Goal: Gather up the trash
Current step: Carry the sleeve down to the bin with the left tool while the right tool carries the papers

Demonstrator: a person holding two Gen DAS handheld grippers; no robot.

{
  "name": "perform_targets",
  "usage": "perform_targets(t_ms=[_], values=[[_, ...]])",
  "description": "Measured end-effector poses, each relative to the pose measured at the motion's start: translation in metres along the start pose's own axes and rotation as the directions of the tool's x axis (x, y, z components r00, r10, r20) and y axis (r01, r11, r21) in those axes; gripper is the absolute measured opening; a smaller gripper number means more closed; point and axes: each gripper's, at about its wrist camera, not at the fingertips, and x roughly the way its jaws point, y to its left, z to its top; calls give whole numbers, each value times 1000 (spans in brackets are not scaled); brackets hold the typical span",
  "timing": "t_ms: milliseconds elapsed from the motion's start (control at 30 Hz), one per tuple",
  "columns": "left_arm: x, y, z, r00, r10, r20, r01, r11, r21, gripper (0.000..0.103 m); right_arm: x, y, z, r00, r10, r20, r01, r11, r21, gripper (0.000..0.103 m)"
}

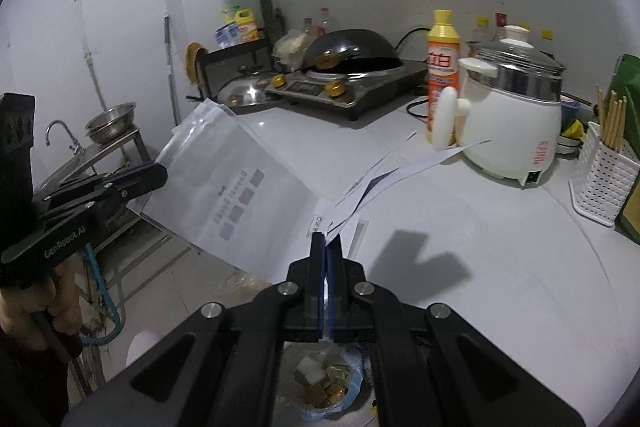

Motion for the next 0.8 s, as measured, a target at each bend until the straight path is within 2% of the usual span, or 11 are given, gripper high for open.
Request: perform_targets(t_ms=[567,800], values=[[-33,46,-64,997,68,-46,-72,994,-78,2,20,69,-34,995,67,-73,-74,993,-96,1],[-17,54,-103,991,60,-118,-70,994,-88,2,39,86,-62,988,87,-129,-103,987,-126,1]])
